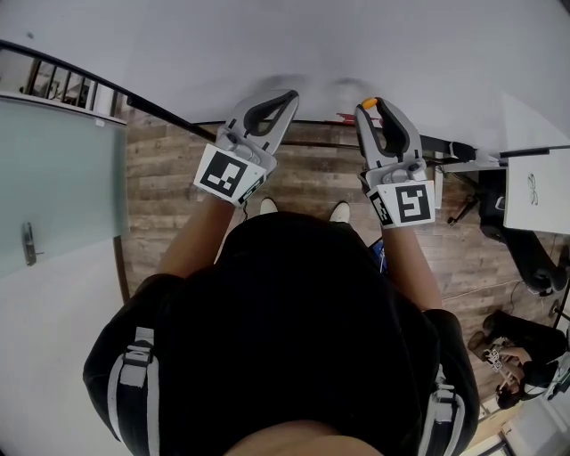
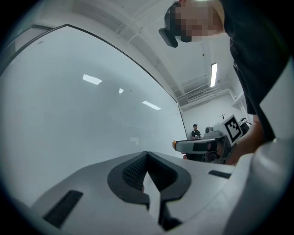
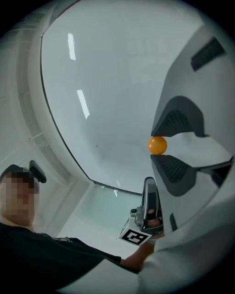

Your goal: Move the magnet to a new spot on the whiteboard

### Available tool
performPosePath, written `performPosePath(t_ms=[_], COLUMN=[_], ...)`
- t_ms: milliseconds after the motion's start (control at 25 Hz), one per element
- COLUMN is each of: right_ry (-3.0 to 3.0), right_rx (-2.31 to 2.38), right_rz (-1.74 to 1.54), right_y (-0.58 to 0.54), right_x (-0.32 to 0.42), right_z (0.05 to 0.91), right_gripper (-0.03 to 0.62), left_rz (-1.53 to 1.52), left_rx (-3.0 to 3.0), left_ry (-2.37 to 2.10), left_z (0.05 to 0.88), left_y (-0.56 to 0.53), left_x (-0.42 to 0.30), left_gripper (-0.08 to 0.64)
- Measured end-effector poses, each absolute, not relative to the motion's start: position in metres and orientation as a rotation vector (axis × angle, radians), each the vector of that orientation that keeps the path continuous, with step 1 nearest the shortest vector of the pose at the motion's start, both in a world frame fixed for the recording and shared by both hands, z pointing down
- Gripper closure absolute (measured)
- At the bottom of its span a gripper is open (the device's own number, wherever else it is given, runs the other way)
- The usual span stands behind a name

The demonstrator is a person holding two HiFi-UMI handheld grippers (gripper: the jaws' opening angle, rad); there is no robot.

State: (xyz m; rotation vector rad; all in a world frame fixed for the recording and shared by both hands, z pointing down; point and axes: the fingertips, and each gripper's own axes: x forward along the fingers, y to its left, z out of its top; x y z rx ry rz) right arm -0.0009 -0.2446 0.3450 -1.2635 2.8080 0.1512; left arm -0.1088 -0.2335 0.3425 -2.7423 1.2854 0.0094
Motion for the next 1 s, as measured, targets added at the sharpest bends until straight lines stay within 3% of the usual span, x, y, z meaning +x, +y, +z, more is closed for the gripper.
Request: performPosePath(t_ms=[1000], right_ry=[2.789], right_rx=[-1.281], right_rz=[0.155], right_y=[-0.248], right_x=[-0.014], right_z=[0.334], right_gripper=[0.472], left_rz=[-0.017], left_rx=[-2.693], left_ry=[1.335], left_z=[0.333], left_y=[-0.237], left_x=[-0.134], left_gripper=[0.558])
